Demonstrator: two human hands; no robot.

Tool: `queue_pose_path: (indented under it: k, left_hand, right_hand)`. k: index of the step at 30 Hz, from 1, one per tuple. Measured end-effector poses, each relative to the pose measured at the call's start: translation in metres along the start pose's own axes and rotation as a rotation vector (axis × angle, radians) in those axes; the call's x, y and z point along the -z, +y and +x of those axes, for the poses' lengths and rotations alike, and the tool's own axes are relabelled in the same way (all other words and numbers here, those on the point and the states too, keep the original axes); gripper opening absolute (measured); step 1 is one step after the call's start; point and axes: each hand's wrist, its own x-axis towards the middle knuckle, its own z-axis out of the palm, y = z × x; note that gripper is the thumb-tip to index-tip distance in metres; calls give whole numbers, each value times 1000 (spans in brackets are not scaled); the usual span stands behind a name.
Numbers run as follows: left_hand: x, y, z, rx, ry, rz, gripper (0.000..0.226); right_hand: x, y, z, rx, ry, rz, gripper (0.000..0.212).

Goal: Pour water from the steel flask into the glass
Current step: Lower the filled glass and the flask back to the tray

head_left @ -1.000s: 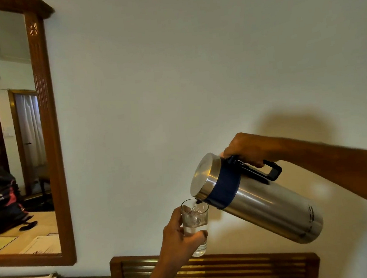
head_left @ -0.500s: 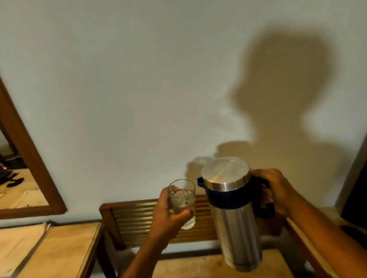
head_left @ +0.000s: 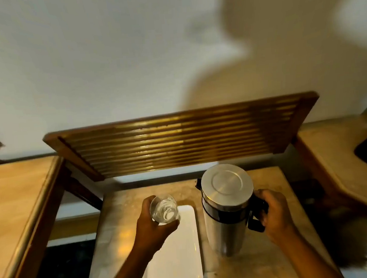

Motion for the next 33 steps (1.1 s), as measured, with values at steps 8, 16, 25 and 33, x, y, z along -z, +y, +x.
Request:
queue_pose_path:
  k: [8,16,25,33]
  left_hand:
    - [-52,-117,-3,176,57,44,75]
    - [-80,-172,-3,222,70,95,85]
    - [-90,-189,8,181,90,84,83]
    - [-99,-198,6,147,125,111,84]
  right_hand:
    - [8,88,23,-16,-52,-44,33]
    - [-1,116,29,10,-187,-41,36]
    - [9,119,43,-5,-355,-75,31]
    - [19,122,43,-15,-387,-110,30]
